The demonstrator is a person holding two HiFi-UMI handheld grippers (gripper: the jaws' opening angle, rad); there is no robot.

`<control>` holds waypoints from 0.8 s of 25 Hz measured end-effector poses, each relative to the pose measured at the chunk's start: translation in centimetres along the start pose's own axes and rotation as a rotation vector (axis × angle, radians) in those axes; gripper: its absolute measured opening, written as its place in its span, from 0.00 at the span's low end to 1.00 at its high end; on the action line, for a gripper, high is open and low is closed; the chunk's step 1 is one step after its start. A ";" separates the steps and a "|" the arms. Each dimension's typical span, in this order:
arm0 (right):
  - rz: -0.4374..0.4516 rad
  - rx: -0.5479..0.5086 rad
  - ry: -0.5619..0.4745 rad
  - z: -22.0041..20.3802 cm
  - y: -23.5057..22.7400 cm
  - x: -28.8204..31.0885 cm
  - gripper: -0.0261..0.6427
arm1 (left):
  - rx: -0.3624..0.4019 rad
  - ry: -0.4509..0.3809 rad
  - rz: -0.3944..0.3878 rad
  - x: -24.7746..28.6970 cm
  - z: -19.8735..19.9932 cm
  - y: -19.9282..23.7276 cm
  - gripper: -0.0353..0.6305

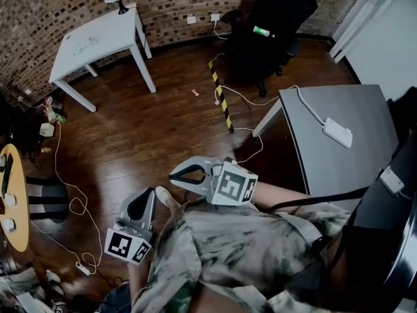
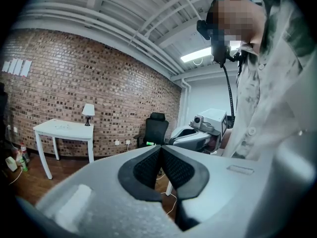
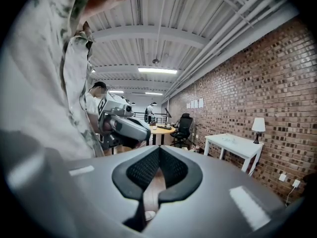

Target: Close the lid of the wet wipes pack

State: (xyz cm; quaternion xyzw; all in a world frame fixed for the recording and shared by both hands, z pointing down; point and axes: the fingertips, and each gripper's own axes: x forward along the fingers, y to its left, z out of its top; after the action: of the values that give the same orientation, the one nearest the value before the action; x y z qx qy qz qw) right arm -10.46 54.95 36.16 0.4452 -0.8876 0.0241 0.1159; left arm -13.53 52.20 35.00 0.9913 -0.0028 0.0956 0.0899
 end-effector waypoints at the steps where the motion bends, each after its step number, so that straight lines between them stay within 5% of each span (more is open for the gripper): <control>1: 0.000 -0.003 0.000 0.0 0.0 0.0 0.04 | 0.000 -0.001 0.000 0.0 0.0 0.0 0.06; 20: 0.014 -0.021 0.019 -0.5 1.0 0.2 0.04 | -0.005 -0.001 0.002 -0.4 -0.6 -0.4 0.06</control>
State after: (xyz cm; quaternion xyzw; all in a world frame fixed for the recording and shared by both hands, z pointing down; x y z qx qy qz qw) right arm -11.25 55.46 36.77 0.4376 -0.8896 0.0197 0.1291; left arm -14.00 52.66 35.42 0.9912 -0.0041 0.0950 0.0923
